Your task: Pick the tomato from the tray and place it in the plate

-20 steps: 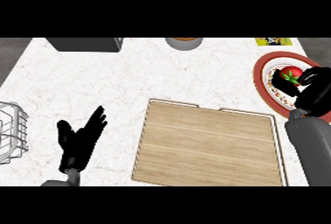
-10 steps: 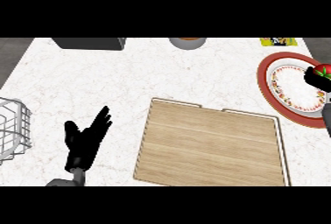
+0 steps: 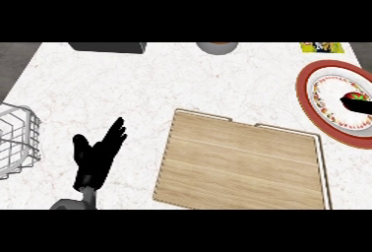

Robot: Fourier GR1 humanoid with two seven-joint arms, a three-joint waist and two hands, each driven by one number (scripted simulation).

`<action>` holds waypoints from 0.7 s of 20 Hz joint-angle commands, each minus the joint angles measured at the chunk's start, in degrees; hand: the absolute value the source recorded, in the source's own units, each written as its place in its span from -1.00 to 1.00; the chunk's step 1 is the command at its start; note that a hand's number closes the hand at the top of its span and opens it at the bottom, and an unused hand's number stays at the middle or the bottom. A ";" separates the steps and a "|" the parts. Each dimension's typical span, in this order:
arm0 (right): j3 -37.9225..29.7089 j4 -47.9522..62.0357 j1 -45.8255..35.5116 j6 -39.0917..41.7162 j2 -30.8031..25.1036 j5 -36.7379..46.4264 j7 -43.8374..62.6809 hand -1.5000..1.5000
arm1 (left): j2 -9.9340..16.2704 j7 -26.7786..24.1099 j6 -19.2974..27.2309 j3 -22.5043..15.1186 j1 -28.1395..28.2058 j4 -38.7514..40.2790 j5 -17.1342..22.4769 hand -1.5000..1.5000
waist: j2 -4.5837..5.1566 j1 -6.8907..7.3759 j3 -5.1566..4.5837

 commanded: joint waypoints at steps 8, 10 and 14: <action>-15.10 -0.43 -0.15 4.75 0.89 -15.19 -23.87 -1.00 | -0.52 -0.04 0.89 -0.10 0.89 -0.34 -0.80 0.00 | -0.35 -1.18 0.08; -17.59 1.52 0.39 5.26 1.70 -17.37 -26.98 -1.00 | -0.88 -0.14 0.48 -0.23 0.87 -0.16 -0.49 0.00 | -0.28 -1.00 0.03; -20.75 5.19 2.68 15.23 -2.13 -20.90 -29.77 -1.00 | 0.55 -2.27 -1.50 1.98 0.93 2.08 0.65 0.00 | -0.55 -1.89 -0.13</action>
